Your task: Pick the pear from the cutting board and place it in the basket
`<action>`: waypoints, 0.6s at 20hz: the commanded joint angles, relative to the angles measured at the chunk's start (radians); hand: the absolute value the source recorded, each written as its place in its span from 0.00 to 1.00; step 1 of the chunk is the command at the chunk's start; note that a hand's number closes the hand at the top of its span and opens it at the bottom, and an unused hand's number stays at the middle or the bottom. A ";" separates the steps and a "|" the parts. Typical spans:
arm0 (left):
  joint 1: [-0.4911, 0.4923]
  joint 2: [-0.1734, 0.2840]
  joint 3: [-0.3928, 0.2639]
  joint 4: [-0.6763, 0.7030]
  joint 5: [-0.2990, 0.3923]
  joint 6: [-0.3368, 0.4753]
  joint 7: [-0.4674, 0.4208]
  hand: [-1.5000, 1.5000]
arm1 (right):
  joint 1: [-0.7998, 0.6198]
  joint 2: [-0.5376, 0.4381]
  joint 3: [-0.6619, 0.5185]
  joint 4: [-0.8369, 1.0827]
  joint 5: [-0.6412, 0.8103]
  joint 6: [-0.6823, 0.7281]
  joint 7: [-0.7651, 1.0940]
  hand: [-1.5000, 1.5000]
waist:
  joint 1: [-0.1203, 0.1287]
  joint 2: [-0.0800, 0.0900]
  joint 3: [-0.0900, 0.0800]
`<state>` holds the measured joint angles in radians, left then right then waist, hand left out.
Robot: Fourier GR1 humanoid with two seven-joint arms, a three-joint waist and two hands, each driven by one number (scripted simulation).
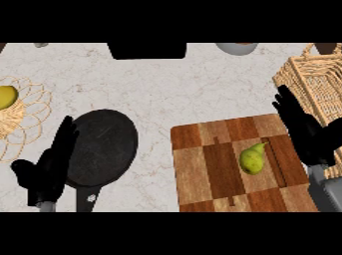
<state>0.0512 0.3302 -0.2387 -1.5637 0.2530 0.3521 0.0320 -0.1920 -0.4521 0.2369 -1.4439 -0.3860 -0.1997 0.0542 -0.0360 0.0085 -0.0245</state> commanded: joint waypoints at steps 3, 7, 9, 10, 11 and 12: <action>-0.100 0.085 0.046 0.052 -0.017 -0.035 0.082 0.50 | 0.134 0.083 -0.176 0.049 -0.157 0.055 -0.238 1.00 | -0.005 -0.005 0.029; -0.105 0.136 0.032 0.073 -0.057 -0.048 0.105 0.50 | 0.102 0.087 -0.239 -0.048 -0.111 0.153 -0.556 1.00 | -0.049 -0.016 0.033; -0.130 0.134 0.011 0.059 -0.058 -0.064 0.133 0.50 | 0.092 0.270 -0.249 -0.058 -0.225 0.163 -0.645 1.00 | -0.014 -0.011 0.033; -0.146 0.137 0.009 0.084 -0.068 -0.072 0.135 0.50 | 0.128 0.311 -0.201 -0.063 -0.098 0.050 -0.716 0.00 | 0.000 -0.008 0.027; -0.149 0.139 0.010 0.095 -0.063 -0.106 0.105 0.50 | 0.125 0.302 -0.204 -0.016 -0.028 -0.008 -0.744 0.00 | 0.020 -0.006 0.025; -0.175 0.133 0.005 0.100 -0.071 -0.098 0.136 0.50 | 0.117 0.322 -0.215 -0.043 -0.007 -0.103 -0.729 0.00 | 0.017 -0.008 0.024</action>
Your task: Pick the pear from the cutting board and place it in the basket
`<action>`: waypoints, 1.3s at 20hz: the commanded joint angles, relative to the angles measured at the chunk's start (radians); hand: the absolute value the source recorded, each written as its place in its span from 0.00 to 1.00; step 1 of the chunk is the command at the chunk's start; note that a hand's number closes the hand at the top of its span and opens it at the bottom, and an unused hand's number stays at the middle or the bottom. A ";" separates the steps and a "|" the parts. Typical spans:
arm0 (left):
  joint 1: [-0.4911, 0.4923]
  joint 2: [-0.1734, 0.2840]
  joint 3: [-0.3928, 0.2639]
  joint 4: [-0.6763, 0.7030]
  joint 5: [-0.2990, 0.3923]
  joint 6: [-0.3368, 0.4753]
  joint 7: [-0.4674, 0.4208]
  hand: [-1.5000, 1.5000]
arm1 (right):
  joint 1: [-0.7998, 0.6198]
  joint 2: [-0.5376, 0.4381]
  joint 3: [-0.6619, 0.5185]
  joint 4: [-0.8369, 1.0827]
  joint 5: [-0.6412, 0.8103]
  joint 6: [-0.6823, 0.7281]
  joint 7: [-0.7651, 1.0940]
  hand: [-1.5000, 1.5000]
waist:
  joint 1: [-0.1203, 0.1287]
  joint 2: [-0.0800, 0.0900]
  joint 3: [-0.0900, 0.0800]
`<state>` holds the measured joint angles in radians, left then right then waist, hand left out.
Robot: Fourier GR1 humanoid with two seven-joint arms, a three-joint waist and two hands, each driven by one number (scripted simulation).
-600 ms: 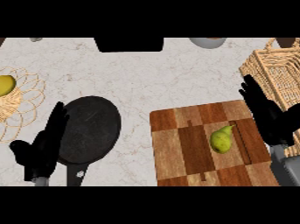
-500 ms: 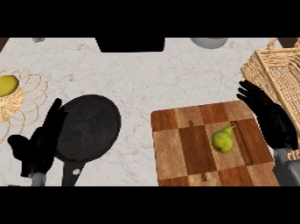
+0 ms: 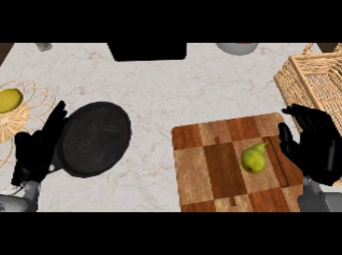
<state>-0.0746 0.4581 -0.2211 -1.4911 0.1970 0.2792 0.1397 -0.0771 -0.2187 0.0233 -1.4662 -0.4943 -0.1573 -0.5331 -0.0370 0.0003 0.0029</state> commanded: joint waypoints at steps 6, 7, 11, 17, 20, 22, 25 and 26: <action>-0.095 0.032 0.015 0.062 -0.005 -0.047 0.069 0.50 | 0.090 -0.159 0.015 -0.029 0.310 -0.389 0.242 0.00 | 0.009 -0.002 -0.009; -0.089 0.014 0.014 0.059 -0.008 -0.033 0.052 0.50 | 0.128 -0.213 0.033 -0.059 0.335 -0.381 0.306 0.00 | 0.002 -0.006 -0.011; -0.091 0.020 0.010 0.042 -0.014 -0.030 0.075 0.50 | 0.215 -0.440 0.101 -0.101 0.437 -0.272 0.504 0.00 | 0.003 -0.011 -0.013; -0.117 0.025 0.030 0.090 -0.007 -0.053 0.067 0.50 | 0.256 -0.670 0.162 -0.336 0.312 0.066 0.763 0.00 | 0.006 -0.007 -0.010; -0.115 0.004 0.025 0.121 -0.008 -0.064 0.056 0.50 | 0.282 -0.776 0.061 -0.451 0.157 0.187 0.851 0.00 | 0.000 -0.005 -0.007; -0.085 -0.009 0.023 0.073 -0.015 -0.058 0.054 0.50 | 0.354 -0.748 0.037 -0.538 0.122 0.164 0.902 0.00 | 0.013 -0.006 -0.005; -0.183 -0.013 0.054 0.155 -0.033 -0.088 0.074 0.50 | 0.395 -0.770 -0.071 -0.583 0.081 0.216 0.934 0.00 | 0.015 -0.003 -0.004; -0.135 -0.046 0.018 0.088 -0.055 -0.068 0.080 0.50 | 0.329 -0.745 -0.057 -0.577 0.082 0.203 1.013 0.00 | 0.029 -0.002 -0.003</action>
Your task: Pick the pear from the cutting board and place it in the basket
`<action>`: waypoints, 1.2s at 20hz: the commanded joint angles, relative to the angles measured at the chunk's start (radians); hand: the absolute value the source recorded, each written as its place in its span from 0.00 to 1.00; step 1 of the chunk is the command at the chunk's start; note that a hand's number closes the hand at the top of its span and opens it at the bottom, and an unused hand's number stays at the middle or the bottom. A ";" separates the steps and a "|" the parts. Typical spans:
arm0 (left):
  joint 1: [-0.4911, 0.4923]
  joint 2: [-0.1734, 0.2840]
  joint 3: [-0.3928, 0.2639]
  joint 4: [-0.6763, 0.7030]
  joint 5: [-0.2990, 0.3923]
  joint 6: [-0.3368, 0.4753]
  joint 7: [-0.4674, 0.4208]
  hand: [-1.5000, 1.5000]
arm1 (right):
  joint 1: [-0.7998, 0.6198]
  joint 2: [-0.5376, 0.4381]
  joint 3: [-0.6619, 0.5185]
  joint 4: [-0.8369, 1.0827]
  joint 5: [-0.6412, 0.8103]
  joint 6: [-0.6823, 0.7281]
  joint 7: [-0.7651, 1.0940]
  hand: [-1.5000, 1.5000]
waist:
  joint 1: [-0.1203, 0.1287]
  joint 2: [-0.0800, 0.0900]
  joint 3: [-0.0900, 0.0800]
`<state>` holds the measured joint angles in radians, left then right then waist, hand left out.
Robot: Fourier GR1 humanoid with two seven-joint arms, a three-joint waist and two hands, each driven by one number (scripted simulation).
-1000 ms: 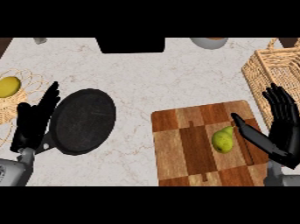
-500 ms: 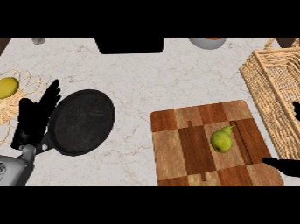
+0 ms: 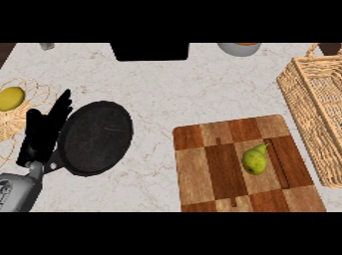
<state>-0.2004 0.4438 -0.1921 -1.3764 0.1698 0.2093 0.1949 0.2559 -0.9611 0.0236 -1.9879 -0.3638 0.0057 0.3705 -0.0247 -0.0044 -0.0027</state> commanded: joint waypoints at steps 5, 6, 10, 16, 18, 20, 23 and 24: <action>-0.073 -0.064 0.034 0.065 -0.069 -0.014 0.019 0.50 | 0.071 0.104 -0.104 -0.107 0.065 0.031 0.127 0.00 | 0.014 0.003 0.002; -0.022 -0.032 0.034 -0.058 -0.041 -0.045 0.078 0.50 | 0.052 0.094 -0.164 -0.065 0.022 0.063 0.127 0.00 | 0.020 0.002 0.003; -0.048 -0.116 0.012 0.054 -0.112 0.005 0.000 0.50 | 0.068 0.194 -0.074 -0.130 0.197 -0.030 0.152 0.00 | 0.014 0.004 0.003; -0.038 -0.081 0.086 0.008 -0.107 -0.084 0.024 0.50 | 0.017 0.310 -0.062 0.034 0.298 0.063 0.075 0.00 | 0.022 0.004 0.003; 0.048 -0.086 0.086 -0.073 -0.108 -0.085 0.029 0.50 | -0.013 0.352 -0.032 -0.004 0.341 0.034 0.145 0.00 | 0.026 0.003 0.003; -0.054 -0.119 0.089 0.059 -0.145 -0.065 -0.012 0.50 | -0.014 0.420 0.030 0.055 0.400 0.011 0.067 0.00 | 0.022 0.005 0.003; 0.037 -0.121 0.107 -0.019 -0.148 -0.085 -0.004 0.50 | -0.033 0.450 0.001 0.139 0.423 0.060 0.011 0.00 | 0.024 0.004 0.003; 0.026 -0.127 0.106 -0.007 -0.145 -0.090 -0.009 0.50 | -0.055 0.480 0.047 0.190 0.472 0.038 -0.021 0.00 | 0.025 0.005 0.003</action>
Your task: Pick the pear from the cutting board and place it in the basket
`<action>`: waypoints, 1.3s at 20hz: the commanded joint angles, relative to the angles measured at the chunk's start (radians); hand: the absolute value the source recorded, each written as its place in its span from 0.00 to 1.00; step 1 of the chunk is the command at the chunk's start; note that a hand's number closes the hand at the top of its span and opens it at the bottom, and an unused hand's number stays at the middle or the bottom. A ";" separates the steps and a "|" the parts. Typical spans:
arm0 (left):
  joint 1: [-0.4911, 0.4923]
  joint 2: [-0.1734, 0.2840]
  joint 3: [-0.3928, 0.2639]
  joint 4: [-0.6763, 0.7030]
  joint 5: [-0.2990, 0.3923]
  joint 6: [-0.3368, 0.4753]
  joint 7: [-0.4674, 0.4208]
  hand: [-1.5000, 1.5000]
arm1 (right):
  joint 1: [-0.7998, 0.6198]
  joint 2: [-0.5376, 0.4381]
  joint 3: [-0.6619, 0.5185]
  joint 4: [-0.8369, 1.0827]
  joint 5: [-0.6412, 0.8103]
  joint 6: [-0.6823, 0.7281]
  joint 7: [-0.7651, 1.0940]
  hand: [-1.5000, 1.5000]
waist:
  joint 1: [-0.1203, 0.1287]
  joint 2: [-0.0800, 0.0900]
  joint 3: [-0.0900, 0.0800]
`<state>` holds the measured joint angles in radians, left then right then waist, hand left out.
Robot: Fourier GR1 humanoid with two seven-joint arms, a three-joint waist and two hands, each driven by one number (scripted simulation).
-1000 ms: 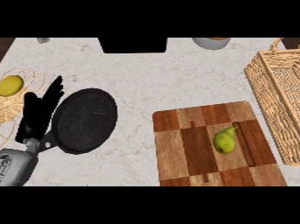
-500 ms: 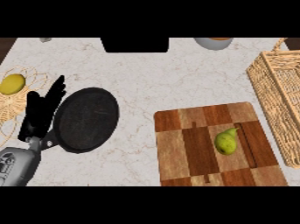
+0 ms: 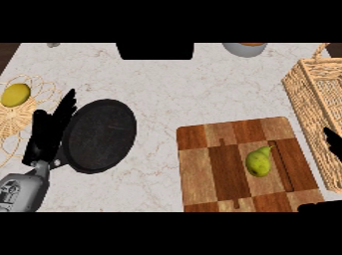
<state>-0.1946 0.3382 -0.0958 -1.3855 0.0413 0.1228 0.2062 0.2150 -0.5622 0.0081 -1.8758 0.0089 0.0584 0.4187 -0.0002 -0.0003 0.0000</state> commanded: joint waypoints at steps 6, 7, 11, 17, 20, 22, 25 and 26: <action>0.001 -0.054 0.048 0.059 -0.065 -0.029 -0.055 0.50 | -0.154 0.164 0.049 0.159 0.168 -0.001 -0.004 0.00 | 0.000 0.001 0.000; -0.059 -0.047 0.046 -0.025 -0.057 -0.028 0.082 0.50 | -0.082 0.156 0.037 0.152 0.191 -0.006 -0.078 0.00 | -0.003 0.000 0.000; 0.010 -0.074 0.060 -0.015 -0.088 -0.044 0.020 0.50 | -0.187 0.210 0.010 0.223 0.209 0.015 -0.048 0.00 | 0.001 0.000 0.000; -0.004 -0.060 0.134 0.046 -0.077 -0.122 -0.041 0.50 | -0.178 0.244 -0.023 0.279 0.228 0.054 -0.123 0.00 | -0.001 0.000 0.000; -0.062 -0.063 0.166 0.075 -0.074 -0.141 -0.019 0.50 | -0.174 0.285 0.004 0.271 0.289 0.035 -0.106 0.00 | -0.003 0.000 0.000; 0.042 -0.098 0.119 -0.072 -0.115 -0.115 0.035 0.50 | -0.225 0.302 0.002 0.278 0.298 0.057 -0.058 0.00 | 0.001 0.000 0.000; -0.078 -0.108 0.143 0.070 -0.135 -0.103 0.022 0.50 | -0.204 0.309 -0.006 0.362 0.311 0.061 -0.136 0.00 | -0.002 0.001 0.000; -0.026 -0.105 0.159 0.013 -0.132 -0.117 0.006 0.50 | -0.189 0.332 0.005 0.274 0.328 0.063 -0.050 0.00 | -0.001 0.000 0.000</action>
<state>-0.2197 0.2438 0.0395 -1.3746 -0.0783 0.0154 0.2241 0.0149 -0.2619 0.0108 -1.5887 0.3054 0.1154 0.3464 -0.0012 -0.0001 0.0000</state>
